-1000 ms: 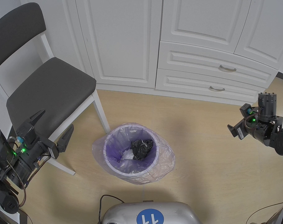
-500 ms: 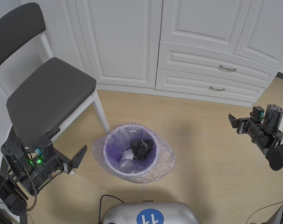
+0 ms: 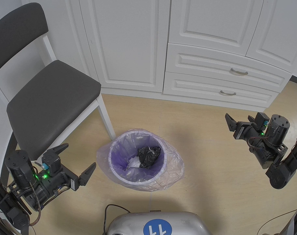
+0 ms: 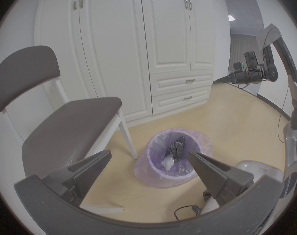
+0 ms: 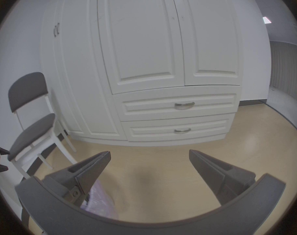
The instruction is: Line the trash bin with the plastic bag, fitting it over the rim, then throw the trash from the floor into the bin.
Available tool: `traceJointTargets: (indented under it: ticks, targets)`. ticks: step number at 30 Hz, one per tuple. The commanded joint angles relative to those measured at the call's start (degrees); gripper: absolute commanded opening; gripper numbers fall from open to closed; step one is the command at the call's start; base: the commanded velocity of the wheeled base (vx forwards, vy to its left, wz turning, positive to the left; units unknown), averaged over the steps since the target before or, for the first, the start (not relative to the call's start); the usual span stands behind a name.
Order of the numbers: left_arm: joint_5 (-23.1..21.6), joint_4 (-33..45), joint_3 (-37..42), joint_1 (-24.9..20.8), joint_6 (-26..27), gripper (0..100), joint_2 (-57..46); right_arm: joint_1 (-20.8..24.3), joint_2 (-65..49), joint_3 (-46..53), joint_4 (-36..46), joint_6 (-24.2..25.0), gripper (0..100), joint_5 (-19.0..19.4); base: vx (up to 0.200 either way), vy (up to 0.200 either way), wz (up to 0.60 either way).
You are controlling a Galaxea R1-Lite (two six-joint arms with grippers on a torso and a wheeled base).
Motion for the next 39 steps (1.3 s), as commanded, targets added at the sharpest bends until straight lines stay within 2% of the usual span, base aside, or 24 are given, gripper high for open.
traceJointTargets:
  ticks: [1, 6, 8, 9, 10, 12, 13, 15, 18, 19, 21, 22, 23, 26, 33, 36, 39]
  targets:
    - [0.0, 0.1, -1.8, 0.0, -0.8, 100, -10.4, 5.8, -8.6, -0.3, 4.3, 0.1, 100, -2.7, 0.000, 0.000, 0.00]
    - [1.5, 0.2, -6.6, 1.5, -1.3, 100, -17.4, 6.1, -19.2, -3.6, 16.5, -0.5, 100, -2.9, 0.000, 0.000, 0.00]
    - [2.8, 0.2, -10.2, 2.5, -1.9, 100, -19.1, 5.6, -24.7, -6.3, 24.2, -2.4, 100, -2.8, 0.000, 0.000, 0.00]
    - [2.8, 0.2, -10.2, 2.5, -1.9, 100, -19.1, 5.6, -24.7, -6.3, 24.2, -2.4, 100, -2.8, 0.000, 0.000, 0.00]
    - [4.2, 0.3, -14.9, 3.2, -2.4, 100, -19.7, 5.4, -29.2, -9.9, 32.3, -4.0, 100, -2.8, 0.000, 0.000, 0.00]
    - [5.0, 0.5, -18.7, 3.8, -2.8, 100, -19.7, 5.3, -31.4, -12.9, 37.9, -4.7, 100, -2.8, 0.000, 0.000, 0.00]
    - [5.6, 1.9, -24.2, 4.7, -3.0, 100, -19.4, 5.1, -33.3, -16.6, 43.9, -5.7, 100, -2.8, 0.000, 0.000, 0.00]
    - [5.9, 7.6, -30.2, 6.2, -2.9, 100, -19.6, 4.6, -34.4, -21.4, 49.8, -6.7, 100, -2.7, 0.000, 0.000, 0.00]
    - [5.9, 20.8, -37.4, 7.3, -3.2, 100, -22.3, 2.1, -33.8, -28.3, 56.8, -7.3, 100, -2.6, 0.000, 0.000, 0.00]
    - [5.9, 23.3, -38.7, 7.3, -3.3, 100, -23.1, 1.6, -33.7, -29.4, 57.7, -7.3, 100, -2.5, 0.000, 0.000, 0.00]
    - [5.9, 33.0, -43.2, 8.5, -5.3, 100, -25.6, -0.1, -33.1, -32.8, 60.0, -7.2, 100, -2.2, 0.000, 0.000, 0.00]
    - [5.9, 33.5, -43.4, 8.7, -5.4, 100, -25.7, -0.3, -33.1, -33.0, 60.0, -7.3, 100, -2.1, 0.000, 0.000, 0.00]
    - [5.9, 38.2, -46.1, 10.2, -6.5, 100, -27.1, -1.8, -33.2, -34.1, 60.4, -7.3, 100, -2.0, 0.000, 0.000, 0.00]
    - [5.9, 45.2, -49.7, 14.1, -8.2, 100, -30.1, -4.3, -35.5, -34.6, 60.0, -7.0, 100, -2.3, 0.000, 0.000, 0.00]
    - [8.2, 48.3, -48.7, 16.6, -11.7, 100, -37.5, -5.7, -45.4, -30.1, 60.6, -6.0, 100, -3.2, 0.000, 0.000, 0.00]
    - [10.9, 52.3, -47.8, 16.6, -11.9, 100, -42.8, -6.7, -52.6, -26.6, 61.5, -6.4, 100, -6.6, 0.000, 0.000, 0.00]
    - [11.4, 57.8, -47.7, 16.6, -11.7, 100, -47.1, -6.2, -58.7, -24.9, 66.5, -6.5, 100, -9.6, 0.000, 0.000, 0.00]
